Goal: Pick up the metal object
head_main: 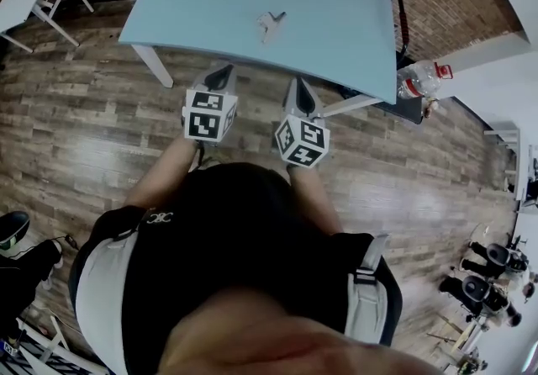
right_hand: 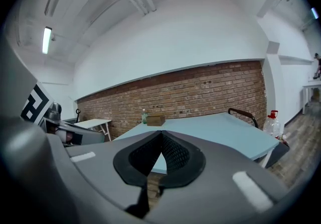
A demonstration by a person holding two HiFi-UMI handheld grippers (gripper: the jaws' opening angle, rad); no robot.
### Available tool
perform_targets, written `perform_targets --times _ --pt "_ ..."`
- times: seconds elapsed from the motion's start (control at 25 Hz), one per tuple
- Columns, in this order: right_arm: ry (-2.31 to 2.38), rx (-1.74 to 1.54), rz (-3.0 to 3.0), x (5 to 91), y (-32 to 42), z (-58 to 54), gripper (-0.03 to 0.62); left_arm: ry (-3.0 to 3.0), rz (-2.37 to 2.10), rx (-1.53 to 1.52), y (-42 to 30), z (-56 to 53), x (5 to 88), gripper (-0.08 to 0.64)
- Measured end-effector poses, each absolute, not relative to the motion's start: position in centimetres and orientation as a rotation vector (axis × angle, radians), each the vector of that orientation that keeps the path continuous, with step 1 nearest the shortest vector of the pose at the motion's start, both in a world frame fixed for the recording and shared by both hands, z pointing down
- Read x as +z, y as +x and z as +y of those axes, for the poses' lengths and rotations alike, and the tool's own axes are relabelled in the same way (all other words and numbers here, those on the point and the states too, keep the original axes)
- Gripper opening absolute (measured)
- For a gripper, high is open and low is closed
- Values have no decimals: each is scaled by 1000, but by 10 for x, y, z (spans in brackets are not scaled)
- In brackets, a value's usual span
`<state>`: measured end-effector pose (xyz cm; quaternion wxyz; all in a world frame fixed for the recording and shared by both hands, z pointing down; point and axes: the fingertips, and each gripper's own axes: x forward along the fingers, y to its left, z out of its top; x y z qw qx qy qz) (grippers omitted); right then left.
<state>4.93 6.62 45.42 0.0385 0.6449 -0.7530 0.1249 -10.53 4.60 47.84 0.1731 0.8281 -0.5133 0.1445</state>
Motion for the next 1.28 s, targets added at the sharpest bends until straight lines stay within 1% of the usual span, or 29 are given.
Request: perform_targets --times 0.32,0.64,1.28 --pt "1999 376 -2256 463 38 81 14 2355 -1393 419 -115 52 492 0" --pt "2000 352 -2267 461 40 66 14 2380 -1394 407 -110 35 488 0" --pt "1950 375 -2366 464 51 -35 14 2387 -1495 484 -94 -46 482 0"
